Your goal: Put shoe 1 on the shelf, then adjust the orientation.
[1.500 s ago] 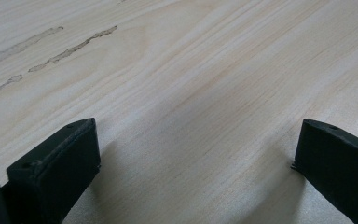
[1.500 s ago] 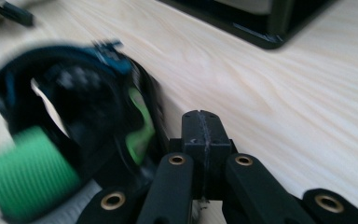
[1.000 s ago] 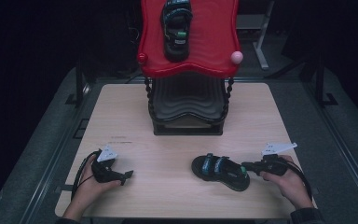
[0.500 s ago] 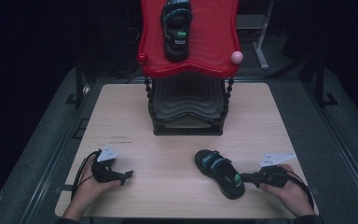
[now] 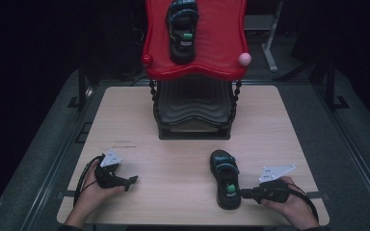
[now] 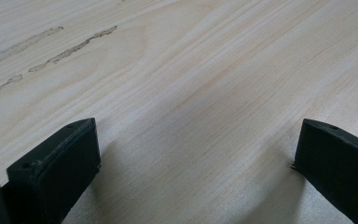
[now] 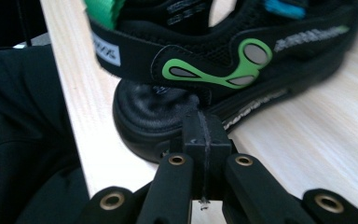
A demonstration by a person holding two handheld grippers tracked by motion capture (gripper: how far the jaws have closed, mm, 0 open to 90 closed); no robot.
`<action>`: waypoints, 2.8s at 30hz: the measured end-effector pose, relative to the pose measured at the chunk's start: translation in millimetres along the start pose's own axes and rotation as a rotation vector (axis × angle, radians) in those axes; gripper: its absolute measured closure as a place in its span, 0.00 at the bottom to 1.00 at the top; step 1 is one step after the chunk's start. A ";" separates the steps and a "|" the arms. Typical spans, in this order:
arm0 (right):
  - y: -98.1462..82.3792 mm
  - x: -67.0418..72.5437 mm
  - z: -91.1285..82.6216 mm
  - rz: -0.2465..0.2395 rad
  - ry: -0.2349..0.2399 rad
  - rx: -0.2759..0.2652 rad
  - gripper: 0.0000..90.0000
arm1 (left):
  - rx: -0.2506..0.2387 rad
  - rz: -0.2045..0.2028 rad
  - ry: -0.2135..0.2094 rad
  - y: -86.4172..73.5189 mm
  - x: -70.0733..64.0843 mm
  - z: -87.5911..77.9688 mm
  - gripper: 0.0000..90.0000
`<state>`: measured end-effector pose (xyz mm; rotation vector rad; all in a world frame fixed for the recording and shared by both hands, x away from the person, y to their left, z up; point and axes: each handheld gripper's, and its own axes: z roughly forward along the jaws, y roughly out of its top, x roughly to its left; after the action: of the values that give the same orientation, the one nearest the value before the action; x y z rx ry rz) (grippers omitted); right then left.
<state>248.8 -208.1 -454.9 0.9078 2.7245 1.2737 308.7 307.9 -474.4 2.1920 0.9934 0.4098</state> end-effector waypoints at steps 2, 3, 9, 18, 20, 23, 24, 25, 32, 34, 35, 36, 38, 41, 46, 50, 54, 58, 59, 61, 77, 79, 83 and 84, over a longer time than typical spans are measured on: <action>1.0 2.7 1.8 -0.010 0.005 0.002 1.00 | 0.000 0.000 0.000 0.0 0.0 0.0 0.00; 1.1 3.1 2.1 -0.012 0.006 0.002 1.00 | 0.000 0.000 0.000 0.0 0.0 0.0 0.00; 1.8 -2.8 -6.6 0.021 -0.018 -0.065 0.96 | 0.000 0.000 0.000 0.0 0.0 0.0 0.00; 10.9 -16.7 -33.9 0.108 -0.107 -0.319 0.61 | 0.000 0.000 0.000 0.0 0.0 0.0 0.00; 14.7 -18.0 -34.2 0.110 -0.105 -0.347 0.56 | 0.001 0.000 0.000 0.1 0.0 0.0 0.00; 18.7 -18.9 -32.2 0.112 -0.096 -0.370 0.54 | 0.000 0.000 0.000 0.1 0.0 0.0 0.00; 22.0 -19.3 -30.1 0.112 -0.091 -0.381 0.52 | 0.000 0.000 0.000 0.1 0.0 0.0 0.00; 27.9 -20.2 -24.9 0.105 -0.078 -0.386 0.52 | 0.000 -0.001 0.000 0.1 0.0 0.0 0.00; 35.4 -22.3 -7.0 0.091 -0.046 -0.363 0.49 | 0.000 -0.001 0.000 0.2 0.0 0.1 0.00; 35.6 -22.7 -3.2 0.088 -0.033 -0.358 0.48 | 0.000 -0.001 0.000 0.2 0.1 0.2 0.00; 35.6 -22.6 -1.9 0.088 -0.029 -0.355 0.47 | 0.000 -0.001 0.000 0.2 0.1 0.2 0.00; 35.1 -22.9 0.1 0.089 -0.024 -0.352 0.47 | 0.001 -0.001 0.000 0.3 0.1 0.2 0.00; 34.5 -23.7 3.2 0.089 -0.020 -0.344 0.47 | 0.001 0.000 0.000 0.4 0.3 0.3 0.00; 34.3 -24.2 7.2 0.089 -0.004 -0.339 0.47 | 0.001 0.000 0.001 0.6 0.4 0.5 0.00; 35.3 -25.8 16.0 0.090 0.006 -0.320 0.50 | 0.001 -0.001 0.000 0.6 0.3 0.5 0.00; 35.7 -27.5 20.1 0.095 0.009 -0.315 0.57 | 0.001 -0.001 0.001 0.6 0.3 0.5 0.00; 36.9 -28.4 24.4 0.098 0.014 -0.310 0.62 | 0.000 -0.001 0.001 0.6 0.4 0.6 0.00; 37.2 -28.8 25.5 0.106 0.028 -0.321 0.70 | 0.000 -0.001 0.001 0.7 0.4 0.6 0.00; 37.1 -29.0 24.9 0.110 0.036 -0.330 0.72 | 0.000 -0.002 0.001 0.7 0.4 0.6 0.00; 37.0 -28.6 23.6 0.118 0.039 -0.336 0.73 | 0.000 -0.001 0.001 0.7 0.4 0.6 0.00; 49.4 -18.8 -8.2 0.102 0.059 -0.458 0.74 | 0.003 -0.001 0.001 0.7 0.5 0.5 0.00; 54.5 -16.3 -18.4 0.090 0.055 -0.487 0.74 | 0.002 -0.001 0.001 0.7 0.5 0.5 0.00; 60.2 -14.1 -29.3 0.082 0.044 -0.515 0.74 | 0.003 -0.001 0.001 0.7 0.5 0.4 0.00; 64.5 -13.0 -35.9 0.081 0.036 -0.529 0.74 | 0.003 -0.001 0.001 0.7 0.5 0.5 0.00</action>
<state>283.5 -207.3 -388.5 0.9362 2.1969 1.9037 309.6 307.7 -474.2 2.1938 0.9960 0.4096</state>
